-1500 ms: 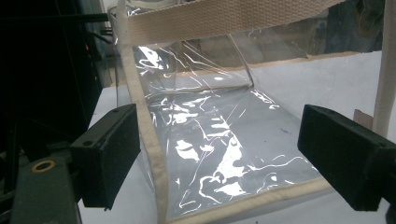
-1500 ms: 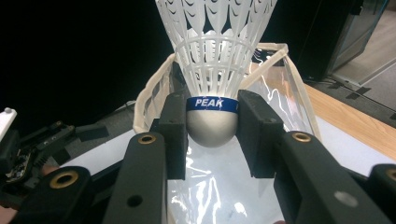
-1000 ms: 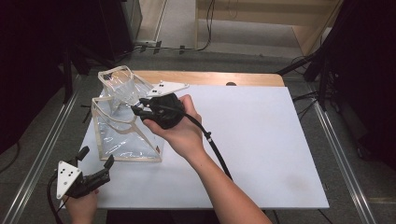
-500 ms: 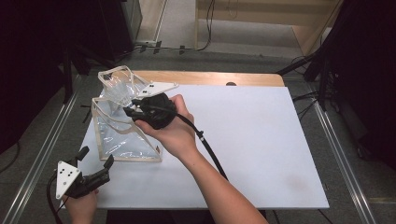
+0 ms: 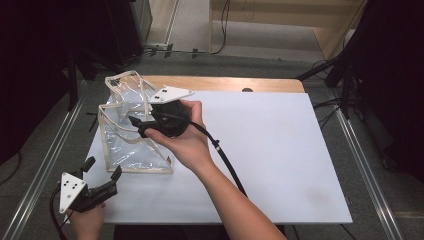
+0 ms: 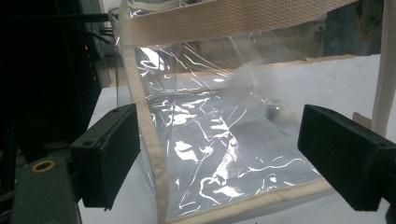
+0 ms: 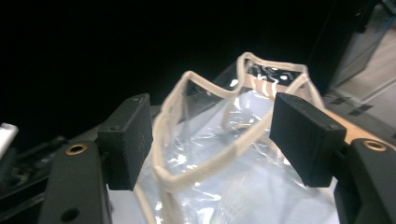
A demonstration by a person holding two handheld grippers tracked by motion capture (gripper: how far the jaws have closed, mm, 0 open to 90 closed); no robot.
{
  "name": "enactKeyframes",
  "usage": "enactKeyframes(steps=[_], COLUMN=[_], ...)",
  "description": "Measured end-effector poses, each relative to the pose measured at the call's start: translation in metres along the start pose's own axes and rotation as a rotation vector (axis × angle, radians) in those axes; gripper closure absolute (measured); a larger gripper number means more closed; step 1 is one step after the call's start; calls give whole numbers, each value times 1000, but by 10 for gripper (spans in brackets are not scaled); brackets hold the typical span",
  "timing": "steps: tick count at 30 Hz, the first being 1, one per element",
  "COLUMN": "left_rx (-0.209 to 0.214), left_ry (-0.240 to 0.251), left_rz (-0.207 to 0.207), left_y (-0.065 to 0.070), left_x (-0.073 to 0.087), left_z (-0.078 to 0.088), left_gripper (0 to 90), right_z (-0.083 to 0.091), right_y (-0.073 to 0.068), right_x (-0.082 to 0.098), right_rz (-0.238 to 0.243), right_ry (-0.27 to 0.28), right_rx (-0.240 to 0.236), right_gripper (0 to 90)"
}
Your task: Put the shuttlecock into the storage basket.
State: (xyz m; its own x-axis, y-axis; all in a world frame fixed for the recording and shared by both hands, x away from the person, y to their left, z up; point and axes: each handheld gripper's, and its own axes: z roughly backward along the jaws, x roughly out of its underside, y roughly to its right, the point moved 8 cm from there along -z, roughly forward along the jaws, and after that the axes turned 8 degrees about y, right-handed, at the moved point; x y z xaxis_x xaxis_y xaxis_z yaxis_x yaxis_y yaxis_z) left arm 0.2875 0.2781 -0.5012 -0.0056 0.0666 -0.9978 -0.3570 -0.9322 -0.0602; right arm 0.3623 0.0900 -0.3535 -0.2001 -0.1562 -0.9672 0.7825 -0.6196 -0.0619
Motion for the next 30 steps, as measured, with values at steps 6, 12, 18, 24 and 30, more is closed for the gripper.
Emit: enactKeyframes(steps=[6,12,18,24,30], left_rx=[1,1,1,-1,-2], left_ry=[-1,-1,-2,-3,-3], left_rz=[-3,-5,-3,-4,-5], left_y=[0,0,1,1,1], left_x=[0,0,0,0,0], left_z=[0,0,0,0,0], left_gripper=[137,137,137,137,137], right_z=[10,20,29,38,45], right_y=[4,9,13,19,25], right_x=[6,14,23,30,39], right_rz=[-8,-4,19,13,10], right_ry=[-12,0,-3,9,13], right_rx=[4,13,12,32,39], right_gripper=[197,85,0,0,0])
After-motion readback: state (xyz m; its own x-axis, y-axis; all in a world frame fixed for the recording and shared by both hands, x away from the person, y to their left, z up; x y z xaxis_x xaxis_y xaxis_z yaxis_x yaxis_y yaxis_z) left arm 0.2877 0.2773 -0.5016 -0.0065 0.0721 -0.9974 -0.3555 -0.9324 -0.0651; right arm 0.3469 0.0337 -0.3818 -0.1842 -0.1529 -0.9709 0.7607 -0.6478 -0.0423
